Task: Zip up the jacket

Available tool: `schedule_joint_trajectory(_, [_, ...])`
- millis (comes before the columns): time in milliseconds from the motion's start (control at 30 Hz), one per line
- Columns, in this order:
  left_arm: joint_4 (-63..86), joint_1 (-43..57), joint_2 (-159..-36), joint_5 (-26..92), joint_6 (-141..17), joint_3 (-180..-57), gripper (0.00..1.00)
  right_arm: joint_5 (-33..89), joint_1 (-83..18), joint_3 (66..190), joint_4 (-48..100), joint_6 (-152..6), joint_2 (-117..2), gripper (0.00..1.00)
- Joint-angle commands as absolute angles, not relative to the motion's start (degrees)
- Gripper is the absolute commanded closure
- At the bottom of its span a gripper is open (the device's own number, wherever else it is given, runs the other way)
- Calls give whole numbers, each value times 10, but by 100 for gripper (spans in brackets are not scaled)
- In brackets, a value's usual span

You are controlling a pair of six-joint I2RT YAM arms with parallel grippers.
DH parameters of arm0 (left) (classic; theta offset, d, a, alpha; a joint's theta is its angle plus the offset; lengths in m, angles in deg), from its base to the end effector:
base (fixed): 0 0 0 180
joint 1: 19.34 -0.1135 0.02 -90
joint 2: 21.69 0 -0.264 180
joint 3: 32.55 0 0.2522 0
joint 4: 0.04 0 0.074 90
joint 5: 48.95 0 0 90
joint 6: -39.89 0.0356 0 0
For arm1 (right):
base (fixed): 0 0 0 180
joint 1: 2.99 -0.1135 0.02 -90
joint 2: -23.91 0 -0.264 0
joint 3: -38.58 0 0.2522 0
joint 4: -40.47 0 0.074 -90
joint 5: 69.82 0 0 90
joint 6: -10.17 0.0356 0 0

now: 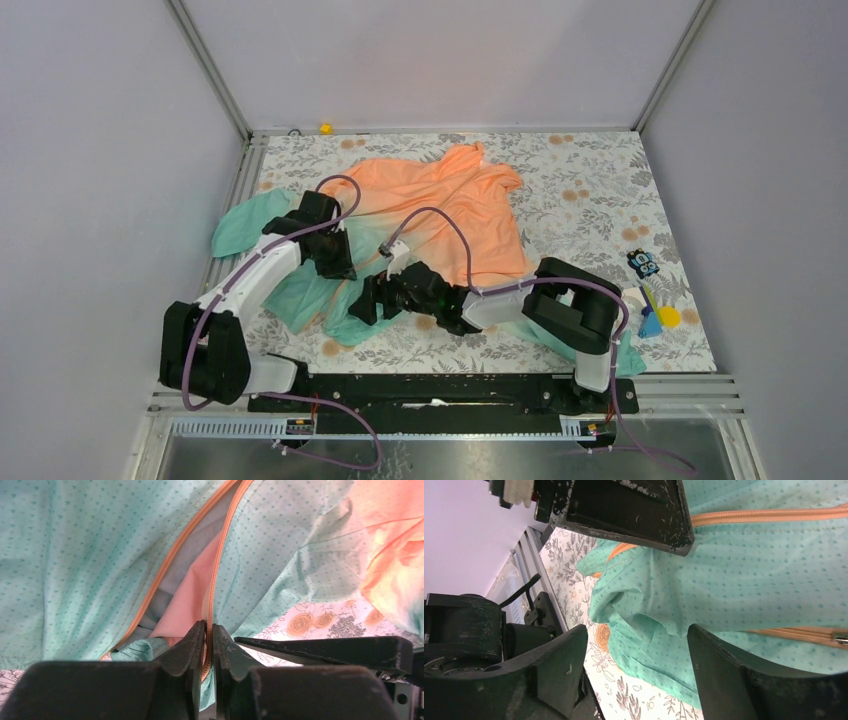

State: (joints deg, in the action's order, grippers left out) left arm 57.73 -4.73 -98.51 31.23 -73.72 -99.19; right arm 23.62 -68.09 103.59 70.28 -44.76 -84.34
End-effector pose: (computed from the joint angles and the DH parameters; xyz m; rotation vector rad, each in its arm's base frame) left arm 0.2394 -0.0687 0.2249 -0.1733 2.8007 -0.4067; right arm 0.1635 0.3573 0.1660 -0.5651 1.9234 1.2519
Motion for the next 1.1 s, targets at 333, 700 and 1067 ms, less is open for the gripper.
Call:
schedule_joint_trajectory(333, [557,-50,-944,282,-777,-976,90,-59,-789,1130,629,-377,-850,4])
schedule_joint_trajectory(700, [558,-50,-931,264,-791,-981,85,-144,-810,1168,598,-348,-894,26])
schedule_joint_trajectory(1067, [557,-50,-912,250,-810,-988,71,-31,-765,1107,771,-353,-907,80])
